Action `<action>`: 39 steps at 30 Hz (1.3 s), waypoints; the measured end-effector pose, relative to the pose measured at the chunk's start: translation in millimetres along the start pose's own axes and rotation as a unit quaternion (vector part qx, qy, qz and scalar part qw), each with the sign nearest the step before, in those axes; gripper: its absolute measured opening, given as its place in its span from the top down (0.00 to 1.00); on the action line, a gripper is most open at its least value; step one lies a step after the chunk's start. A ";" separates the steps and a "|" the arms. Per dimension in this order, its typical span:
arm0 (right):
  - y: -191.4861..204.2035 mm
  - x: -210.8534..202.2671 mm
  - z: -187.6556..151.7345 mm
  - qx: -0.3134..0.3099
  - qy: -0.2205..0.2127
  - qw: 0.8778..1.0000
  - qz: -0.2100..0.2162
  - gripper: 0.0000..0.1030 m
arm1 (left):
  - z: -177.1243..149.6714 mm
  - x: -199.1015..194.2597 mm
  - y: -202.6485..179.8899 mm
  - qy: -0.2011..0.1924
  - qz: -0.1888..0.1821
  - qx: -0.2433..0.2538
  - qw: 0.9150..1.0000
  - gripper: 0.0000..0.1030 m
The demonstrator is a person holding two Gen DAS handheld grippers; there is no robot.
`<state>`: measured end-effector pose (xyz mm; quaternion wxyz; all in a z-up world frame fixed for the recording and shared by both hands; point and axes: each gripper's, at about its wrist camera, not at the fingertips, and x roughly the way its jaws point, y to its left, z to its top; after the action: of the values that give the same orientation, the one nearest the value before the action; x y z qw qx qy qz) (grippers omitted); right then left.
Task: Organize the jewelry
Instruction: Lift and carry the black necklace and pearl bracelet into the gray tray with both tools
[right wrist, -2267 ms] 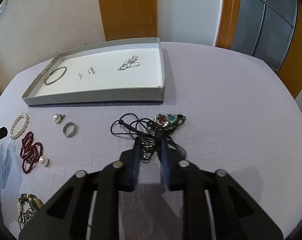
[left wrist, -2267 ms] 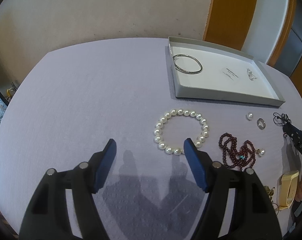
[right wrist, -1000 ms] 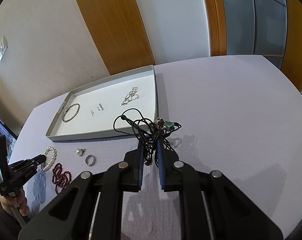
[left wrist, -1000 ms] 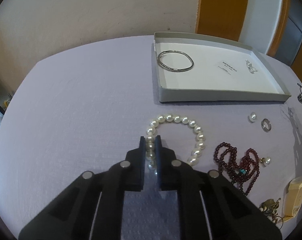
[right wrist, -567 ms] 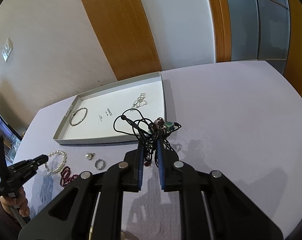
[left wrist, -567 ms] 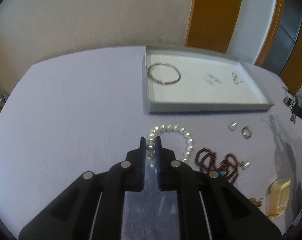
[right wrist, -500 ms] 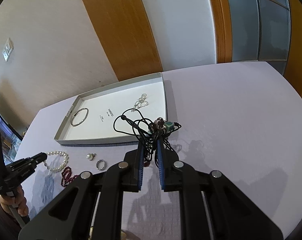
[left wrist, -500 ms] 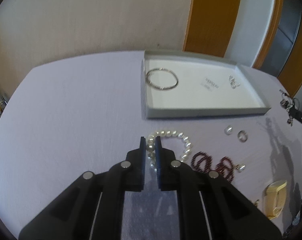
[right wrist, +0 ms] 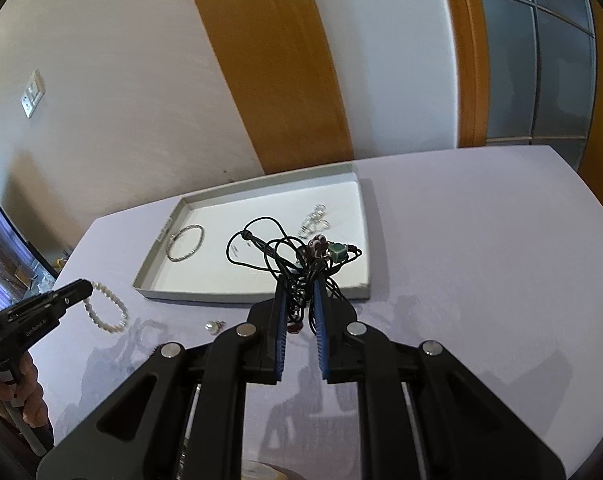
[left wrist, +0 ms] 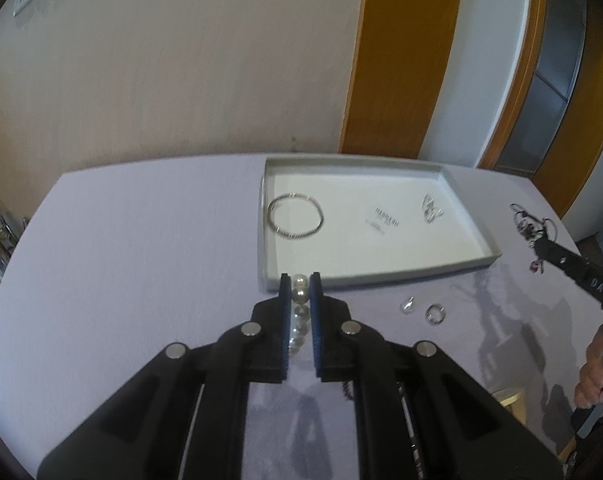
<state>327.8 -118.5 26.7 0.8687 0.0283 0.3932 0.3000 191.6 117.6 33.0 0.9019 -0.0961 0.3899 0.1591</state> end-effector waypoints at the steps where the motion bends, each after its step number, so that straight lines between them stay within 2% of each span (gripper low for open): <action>1: 2.4 0.9 1.9 -0.002 0.000 1.000 0.002 0.88 | 4.0 -2.6 -2.7 -0.003 -0.001 0.002 1.000 0.91; 11: 16.7 21.4 21.9 -0.010 0.008 1.000 0.025 0.88 | 44.7 -8.8 -31.7 -0.020 -0.011 0.015 1.000 0.91; 19: 21.6 51.1 33.4 -0.014 0.022 0.999 0.037 0.87 | 73.9 22.9 -58.8 -0.018 -0.016 0.014 1.000 0.91; 29: 10.2 85.2 27.1 -0.015 0.049 0.998 0.020 0.87 | 74.1 78.0 -75.4 0.011 -0.012 0.013 1.000 0.91; 39: -0.6 106.4 21.3 -0.007 0.076 0.997 0.004 0.86 | 68.5 103.5 -73.9 0.033 -0.006 0.006 0.999 0.91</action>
<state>397.3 -57.2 -29.7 0.8353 0.0016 0.4556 0.3077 331.2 91.1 7.1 0.8900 -0.0985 0.4199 0.1480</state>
